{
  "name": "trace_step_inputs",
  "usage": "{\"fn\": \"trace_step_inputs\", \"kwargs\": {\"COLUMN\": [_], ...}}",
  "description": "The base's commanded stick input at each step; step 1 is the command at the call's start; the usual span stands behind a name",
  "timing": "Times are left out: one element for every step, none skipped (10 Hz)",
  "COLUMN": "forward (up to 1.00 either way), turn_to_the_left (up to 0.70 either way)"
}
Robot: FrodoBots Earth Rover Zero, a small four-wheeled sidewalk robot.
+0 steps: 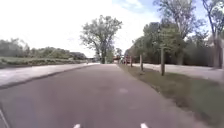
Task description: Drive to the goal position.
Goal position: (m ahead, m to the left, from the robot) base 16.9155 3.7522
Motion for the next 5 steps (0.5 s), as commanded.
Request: {"fn": "trace_step_inputs", "kwargs": {"forward": [1.00, 1.00, 1.00, 1.00, 1.00], "turn_to_the_left": [0.01, 0.00, 0.00, 0.00, 0.00]}}
